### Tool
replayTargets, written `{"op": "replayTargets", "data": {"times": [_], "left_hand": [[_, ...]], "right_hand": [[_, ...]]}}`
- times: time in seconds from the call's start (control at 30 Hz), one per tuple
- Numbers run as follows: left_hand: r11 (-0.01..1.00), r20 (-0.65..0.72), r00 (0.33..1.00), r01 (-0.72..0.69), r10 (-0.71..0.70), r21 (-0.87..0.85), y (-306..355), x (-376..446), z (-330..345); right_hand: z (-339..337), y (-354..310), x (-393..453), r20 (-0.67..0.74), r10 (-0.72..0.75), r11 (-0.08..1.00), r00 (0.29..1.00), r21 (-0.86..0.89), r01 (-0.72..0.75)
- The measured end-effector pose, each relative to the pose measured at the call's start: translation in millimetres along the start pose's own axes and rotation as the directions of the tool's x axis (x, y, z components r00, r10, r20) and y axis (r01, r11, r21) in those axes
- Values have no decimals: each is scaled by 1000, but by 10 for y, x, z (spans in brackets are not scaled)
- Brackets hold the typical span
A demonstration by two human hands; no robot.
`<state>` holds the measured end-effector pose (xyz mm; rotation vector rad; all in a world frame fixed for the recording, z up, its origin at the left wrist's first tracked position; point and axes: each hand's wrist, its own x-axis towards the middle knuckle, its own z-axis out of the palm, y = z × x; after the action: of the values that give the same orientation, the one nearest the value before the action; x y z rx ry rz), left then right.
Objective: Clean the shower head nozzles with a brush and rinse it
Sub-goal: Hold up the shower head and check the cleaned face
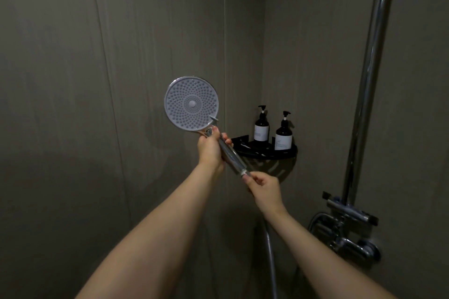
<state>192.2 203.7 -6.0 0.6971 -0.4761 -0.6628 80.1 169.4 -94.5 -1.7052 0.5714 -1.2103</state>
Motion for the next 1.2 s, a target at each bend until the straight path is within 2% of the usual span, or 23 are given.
{"op": "replayTargets", "data": {"times": [0.07, 0.13, 0.2, 0.27, 0.33, 0.4, 0.47, 0.53, 0.63, 0.7, 0.77, 0.87, 0.97, 1.03, 1.1, 1.2], "left_hand": [[1000, 3, 1000, 0, 0, 1, -16, 4, 0], [1000, 5, 1000, 5, -5, 2, -40, 5, -5], [1000, 7, 1000, 7, -7, 15, -59, 8, -5], [999, 3, 1000, 9, -9, 43, -61, 10, 3], [998, -3, 1000, 3, -3, 56, -59, 7, 6], [999, -3, 1000, -9, 9, 39, -54, 11, 8], [1000, -1, 1000, -8, 8, 10, -50, 13, 9], [1000, -8, 1000, 1, -1, -4, -60, 6, 7], [1000, -18, 1000, 1, 0, 5, -84, -6, -5], [1000, -22, 1000, -9, 9, 15, -88, 3, -12], [1000, -27, 1000, -14, 14, 14, -77, 10, -19], [1000, -35, 999, -11, 10, -10, -69, 15, -26], [1000, -30, 1000, 8, -8, -4, -88, 4, -12], [1000, -23, 1000, 9, -9, 7, -94, -3, 8], [1000, -18, 1000, -3, 3, 22, -81, -1, 18], [1000, -26, 1000, -9, 9, 19, -63, 11, 21]], "right_hand": [[-6, -33, -9, 40, 97, 995, 994, 32, -98], [-40, -76, -8, 149, 296, 938, 943, 143, -317], [-74, -82, -2, 258, 354, 897, 899, 179, -404], [-75, -69, -8, 268, 272, 945, 924, 105, -309], [-66, -38, -38, 175, 137, 990, 975, 14, -142], [-54, -45, -52, 75, 60, 998, 995, 15, -61], [-29, -68, -61, 57, 66, 996, 996, 52, -69], [-27, -111, -51, 72, 175, 976, 982, 116, -182], [-55, -111, -25, 158, 270, 957, 950, 65, -283], [-50, -66, -29, 188, 202, 978, 961, 12, -207], [-50, -47, -55, 160, 106, 994, 981, -31, -102], [-30, -92, -70, 114, 74, 997, 991, 6, -75], [-18, -133, -26, 81, 249, 957, 965, 130, -258], [-38, -128, -20, 145, 288, 940, 947, 147, -308], [-51, -96, -35, 209, 217, 964, 954, 107, -243], [-63, -36, -40, 129, 79, 996, 988, 21, -83]]}}
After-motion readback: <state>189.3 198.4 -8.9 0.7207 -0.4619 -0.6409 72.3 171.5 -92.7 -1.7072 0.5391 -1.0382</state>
